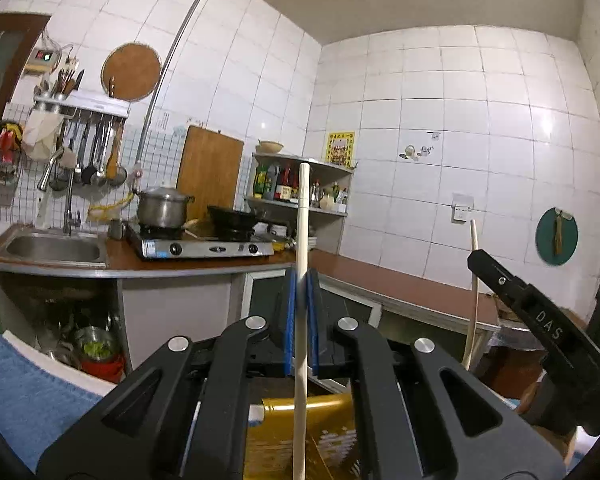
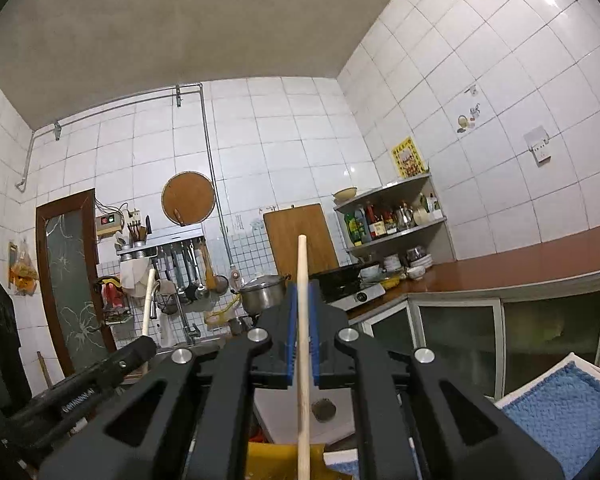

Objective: Organize utensils
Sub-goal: 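Lower the left tool's chopstick into the yellow holder while the right tool lowers its chopstick in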

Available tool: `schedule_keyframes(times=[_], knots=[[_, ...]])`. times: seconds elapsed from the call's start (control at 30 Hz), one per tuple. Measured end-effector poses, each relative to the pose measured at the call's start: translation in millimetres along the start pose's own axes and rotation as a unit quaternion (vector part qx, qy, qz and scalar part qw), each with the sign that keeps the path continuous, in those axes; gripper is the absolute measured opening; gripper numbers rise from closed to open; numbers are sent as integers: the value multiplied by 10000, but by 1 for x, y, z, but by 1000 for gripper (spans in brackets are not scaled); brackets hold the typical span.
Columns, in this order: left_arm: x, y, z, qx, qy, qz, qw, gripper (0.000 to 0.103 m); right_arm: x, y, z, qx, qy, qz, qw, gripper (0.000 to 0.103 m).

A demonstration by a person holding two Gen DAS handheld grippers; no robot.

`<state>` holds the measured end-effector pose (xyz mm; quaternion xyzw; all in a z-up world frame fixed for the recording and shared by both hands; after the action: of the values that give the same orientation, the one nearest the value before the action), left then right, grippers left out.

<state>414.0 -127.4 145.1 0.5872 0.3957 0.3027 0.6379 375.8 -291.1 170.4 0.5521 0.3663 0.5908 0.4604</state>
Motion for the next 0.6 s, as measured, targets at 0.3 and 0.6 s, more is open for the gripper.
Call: schedule_keyframes(times=[0.3,0.6], knots=[[3,-6,4,-404,-117,54,9991,5,10,-11,-1,-416,85,-140,9990,6],[8,-25,18,-298,8,233,9993,5,21,-19,-5,-836,33,-610,9946,6]])
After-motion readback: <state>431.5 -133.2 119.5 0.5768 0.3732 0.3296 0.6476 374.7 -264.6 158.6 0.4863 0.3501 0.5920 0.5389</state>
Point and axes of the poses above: each gripper's, at about its wrist camera, not at the fingertips, and z roughly the way its jaws point, x to its left, y to its top, the point moved 8 cm from there along z, roughly the way its jaws point, and after that the axes turned 9 degrees about -y, right-handed, at the moved point
